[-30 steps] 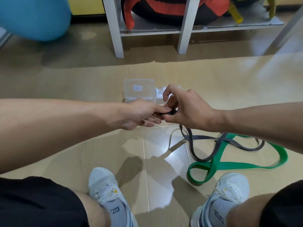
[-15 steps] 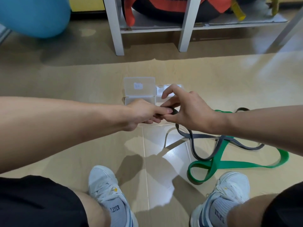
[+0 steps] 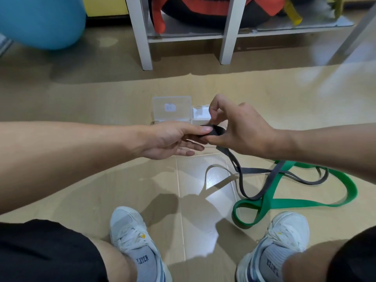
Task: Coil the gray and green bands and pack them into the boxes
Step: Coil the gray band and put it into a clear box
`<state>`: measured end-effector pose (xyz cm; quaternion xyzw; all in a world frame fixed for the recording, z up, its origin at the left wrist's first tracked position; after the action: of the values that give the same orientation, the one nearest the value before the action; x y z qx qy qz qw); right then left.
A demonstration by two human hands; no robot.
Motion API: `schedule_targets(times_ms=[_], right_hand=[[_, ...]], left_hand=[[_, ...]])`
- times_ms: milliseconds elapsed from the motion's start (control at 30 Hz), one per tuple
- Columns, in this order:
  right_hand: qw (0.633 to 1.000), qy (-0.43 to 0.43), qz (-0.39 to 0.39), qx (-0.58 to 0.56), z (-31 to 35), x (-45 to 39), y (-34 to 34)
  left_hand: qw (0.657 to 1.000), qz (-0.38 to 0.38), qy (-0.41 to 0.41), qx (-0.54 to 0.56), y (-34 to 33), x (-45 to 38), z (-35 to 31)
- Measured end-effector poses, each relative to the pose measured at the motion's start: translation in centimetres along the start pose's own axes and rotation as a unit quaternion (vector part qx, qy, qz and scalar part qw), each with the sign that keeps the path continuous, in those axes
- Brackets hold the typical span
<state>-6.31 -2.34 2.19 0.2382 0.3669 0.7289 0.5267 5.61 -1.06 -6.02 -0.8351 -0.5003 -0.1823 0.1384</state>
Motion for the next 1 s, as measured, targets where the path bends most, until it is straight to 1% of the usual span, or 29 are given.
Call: schedule_targets(times_ms=[67,167,267,367,500,667,733,800,933,1000], right_hand=[[0.998,0.007,0.013,0.053,-0.1,-0.2,-0.4],[0.992,0.019,0.03,0.122,0.0,-0.3,-1.2],[0.987,0.024,0.037,0.153,0.0,-0.3,-2.1],[0.981,0.044,0.031,0.189,0.3,-0.1,-2.6],[0.984,0.049,0.018,0.172,0.6,0.1,-2.6],[0.993,0.025,-0.027,0.113,0.6,0.0,-1.1],[0.995,0.034,-0.037,0.09,0.8,0.1,-0.7],[0.996,0.032,-0.035,0.072,0.8,0.2,-0.5],[0.998,-0.035,-0.014,-0.049,-0.7,0.3,-0.5],[0.994,-0.049,-0.017,-0.094,-1.1,0.4,-0.4]], left_hand=[[0.998,-0.053,0.005,-0.041,0.3,-0.1,0.1],[0.985,-0.136,-0.003,-0.11,0.7,-0.1,-0.1],[0.976,-0.173,-0.013,-0.134,0.5,0.2,-0.3],[0.974,-0.191,-0.011,-0.122,0.3,0.3,-0.2],[0.975,-0.197,-0.036,-0.092,0.2,0.2,-0.6],[0.975,-0.193,-0.063,-0.086,0.4,0.2,-1.7],[0.979,-0.178,-0.061,-0.077,0.3,0.1,-1.7],[0.985,-0.158,-0.058,-0.038,0.1,0.1,-1.5],[0.991,-0.113,-0.059,0.044,-0.4,0.2,-1.5],[0.992,-0.078,-0.057,0.077,-0.8,0.3,-1.6]])
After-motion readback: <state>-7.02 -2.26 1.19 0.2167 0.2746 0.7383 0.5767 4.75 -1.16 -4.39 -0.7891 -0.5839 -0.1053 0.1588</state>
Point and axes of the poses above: each hand's wrist, its own x-axis away from the middle knuckle, its own y-axis out of the back of the hand, z = x × y, the point moved 9 cm from there along -x, towards the middle knuckle, and after that the axes turned 13 degrees about -y, right-handed, at the moved point
